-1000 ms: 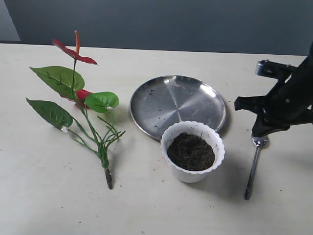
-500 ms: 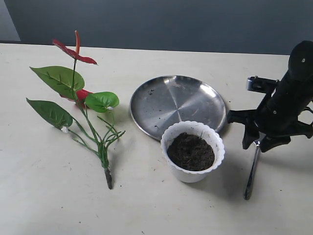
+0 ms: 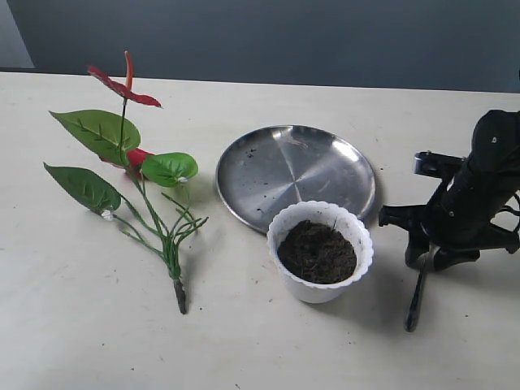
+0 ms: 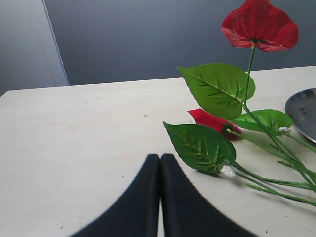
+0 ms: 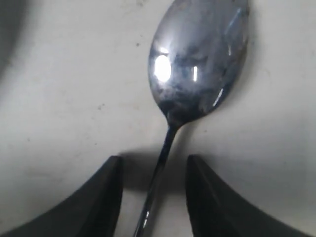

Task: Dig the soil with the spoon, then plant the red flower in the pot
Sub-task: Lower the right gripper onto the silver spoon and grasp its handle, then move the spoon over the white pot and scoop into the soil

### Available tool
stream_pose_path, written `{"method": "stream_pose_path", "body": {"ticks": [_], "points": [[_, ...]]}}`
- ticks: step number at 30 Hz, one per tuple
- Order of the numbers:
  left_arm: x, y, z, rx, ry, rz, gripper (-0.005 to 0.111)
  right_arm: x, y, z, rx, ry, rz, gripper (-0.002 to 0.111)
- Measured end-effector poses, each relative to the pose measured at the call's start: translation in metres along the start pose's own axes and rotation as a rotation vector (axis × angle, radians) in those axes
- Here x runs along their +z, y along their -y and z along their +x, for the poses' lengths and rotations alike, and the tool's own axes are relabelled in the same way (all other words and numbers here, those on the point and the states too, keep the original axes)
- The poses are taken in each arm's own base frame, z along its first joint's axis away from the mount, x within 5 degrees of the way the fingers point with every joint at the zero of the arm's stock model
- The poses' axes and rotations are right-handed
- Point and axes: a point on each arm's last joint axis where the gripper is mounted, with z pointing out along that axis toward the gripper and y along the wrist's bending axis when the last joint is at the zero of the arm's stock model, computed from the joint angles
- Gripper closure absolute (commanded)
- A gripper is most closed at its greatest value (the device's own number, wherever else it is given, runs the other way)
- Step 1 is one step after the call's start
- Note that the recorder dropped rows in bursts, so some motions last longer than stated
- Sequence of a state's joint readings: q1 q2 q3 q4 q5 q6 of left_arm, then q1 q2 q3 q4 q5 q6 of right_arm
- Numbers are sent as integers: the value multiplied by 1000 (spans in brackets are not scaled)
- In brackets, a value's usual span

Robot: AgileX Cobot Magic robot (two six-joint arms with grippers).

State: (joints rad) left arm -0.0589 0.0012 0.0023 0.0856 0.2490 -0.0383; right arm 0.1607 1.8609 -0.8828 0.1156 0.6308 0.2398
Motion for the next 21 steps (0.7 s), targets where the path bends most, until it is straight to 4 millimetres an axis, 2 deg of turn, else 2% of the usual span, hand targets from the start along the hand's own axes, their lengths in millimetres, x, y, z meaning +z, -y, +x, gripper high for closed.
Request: {"method": "stream_pose_path", "body": {"ticks": [1, 2, 3, 9, 11, 14, 18, 21], "points": [[0, 0, 0, 0, 0, 0, 106, 1, 0, 0, -3, -11, 5, 89], [0, 0, 0, 0, 0, 0, 106, 2, 1, 0, -6, -17, 10, 104], [0, 0, 0, 0, 0, 0, 106, 2, 1, 0, -19, -23, 21, 108], [0, 0, 0, 0, 0, 0, 106, -2, 3, 1, -101, -15, 24, 108], [0, 0, 0, 0, 0, 0, 106, -10, 1, 3, -125, -7, 19, 108], [0, 0, 0, 0, 0, 0, 106, -40, 0, -1, -177, 81, 22, 108], [0, 0, 0, 0, 0, 0, 106, -96, -5, -13, -243, 275, 12, 108], [0, 0, 0, 0, 0, 0, 106, -136, -9, -16, -376, 404, 15, 108]]}}
